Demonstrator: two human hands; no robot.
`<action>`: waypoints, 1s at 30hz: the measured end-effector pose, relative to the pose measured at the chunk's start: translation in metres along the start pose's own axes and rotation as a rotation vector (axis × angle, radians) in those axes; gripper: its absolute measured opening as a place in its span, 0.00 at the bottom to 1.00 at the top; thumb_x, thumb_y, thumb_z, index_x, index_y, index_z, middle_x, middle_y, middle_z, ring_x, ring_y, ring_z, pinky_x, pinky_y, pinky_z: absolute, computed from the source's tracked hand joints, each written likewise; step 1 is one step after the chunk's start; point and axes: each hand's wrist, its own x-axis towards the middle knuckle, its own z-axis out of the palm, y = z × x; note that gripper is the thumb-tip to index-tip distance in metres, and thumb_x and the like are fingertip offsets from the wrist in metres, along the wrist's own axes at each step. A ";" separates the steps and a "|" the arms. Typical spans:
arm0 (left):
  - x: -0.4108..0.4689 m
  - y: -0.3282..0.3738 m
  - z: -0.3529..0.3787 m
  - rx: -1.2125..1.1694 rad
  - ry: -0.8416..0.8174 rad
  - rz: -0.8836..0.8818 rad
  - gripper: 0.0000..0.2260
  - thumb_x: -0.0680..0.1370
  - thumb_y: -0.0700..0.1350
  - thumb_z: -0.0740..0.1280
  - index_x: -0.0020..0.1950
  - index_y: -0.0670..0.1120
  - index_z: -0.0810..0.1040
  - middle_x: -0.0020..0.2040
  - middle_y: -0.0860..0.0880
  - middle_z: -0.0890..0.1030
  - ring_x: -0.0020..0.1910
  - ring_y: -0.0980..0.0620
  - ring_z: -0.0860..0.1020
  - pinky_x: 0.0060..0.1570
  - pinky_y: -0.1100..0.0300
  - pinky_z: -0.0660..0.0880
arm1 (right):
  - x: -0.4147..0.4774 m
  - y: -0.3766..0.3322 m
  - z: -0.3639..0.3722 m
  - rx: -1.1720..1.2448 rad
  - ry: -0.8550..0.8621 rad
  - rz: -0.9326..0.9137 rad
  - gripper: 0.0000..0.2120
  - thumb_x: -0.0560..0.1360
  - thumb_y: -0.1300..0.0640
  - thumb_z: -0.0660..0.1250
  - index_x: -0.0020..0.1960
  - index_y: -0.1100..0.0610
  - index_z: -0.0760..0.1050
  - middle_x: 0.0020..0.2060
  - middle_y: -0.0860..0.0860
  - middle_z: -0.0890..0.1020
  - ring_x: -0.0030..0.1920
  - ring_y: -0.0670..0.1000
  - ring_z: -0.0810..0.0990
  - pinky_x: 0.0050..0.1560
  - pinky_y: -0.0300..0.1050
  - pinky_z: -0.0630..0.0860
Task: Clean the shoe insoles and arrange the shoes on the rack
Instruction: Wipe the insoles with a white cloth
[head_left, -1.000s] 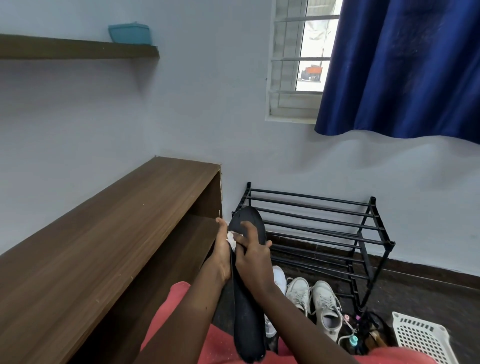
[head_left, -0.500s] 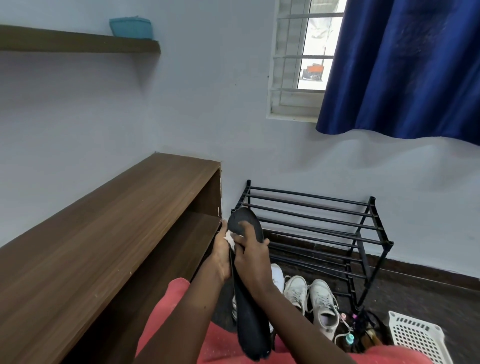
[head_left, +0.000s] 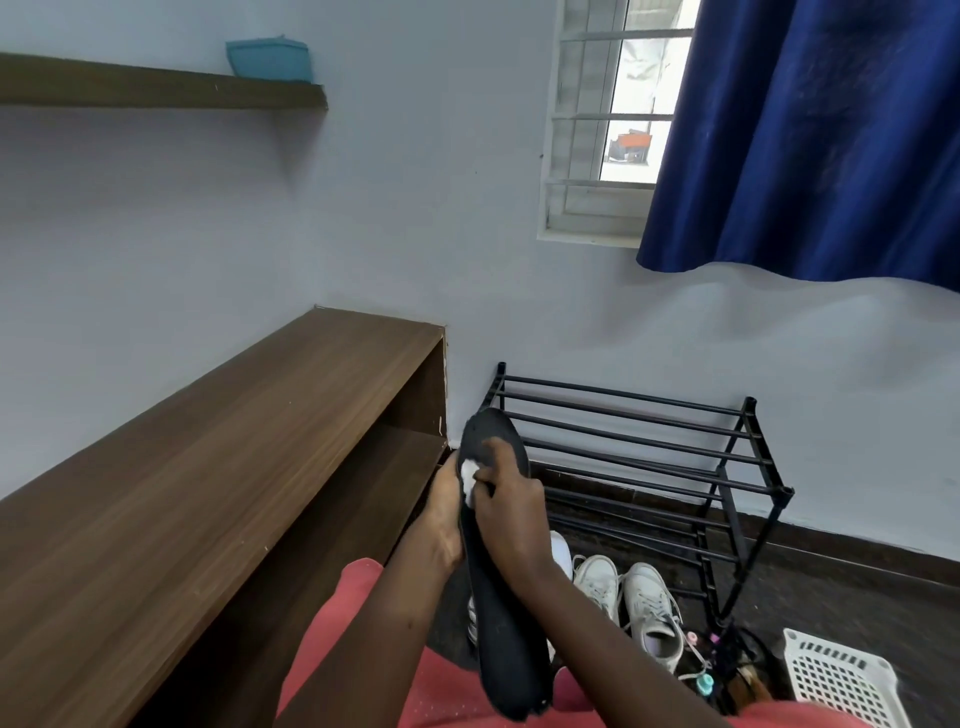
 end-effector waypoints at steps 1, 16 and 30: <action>-0.003 -0.002 0.000 -0.013 -0.018 0.014 0.23 0.80 0.58 0.56 0.54 0.41 0.80 0.44 0.43 0.82 0.42 0.49 0.82 0.45 0.59 0.78 | 0.006 0.000 0.000 0.016 0.024 0.005 0.22 0.77 0.65 0.60 0.70 0.56 0.66 0.52 0.57 0.83 0.50 0.56 0.80 0.53 0.46 0.75; 0.005 -0.001 -0.001 -0.082 -0.163 0.072 0.35 0.73 0.70 0.57 0.43 0.36 0.80 0.34 0.42 0.82 0.35 0.48 0.83 0.46 0.55 0.76 | -0.007 0.000 0.010 0.023 0.062 0.063 0.15 0.76 0.67 0.59 0.61 0.56 0.72 0.47 0.53 0.83 0.51 0.54 0.80 0.45 0.39 0.72; -0.012 -0.003 0.010 -0.067 -0.210 0.107 0.31 0.77 0.66 0.50 0.58 0.44 0.80 0.52 0.41 0.82 0.52 0.45 0.81 0.56 0.51 0.74 | 0.056 0.006 -0.010 -0.098 0.192 0.013 0.16 0.77 0.67 0.56 0.64 0.63 0.68 0.49 0.62 0.81 0.48 0.60 0.80 0.44 0.50 0.77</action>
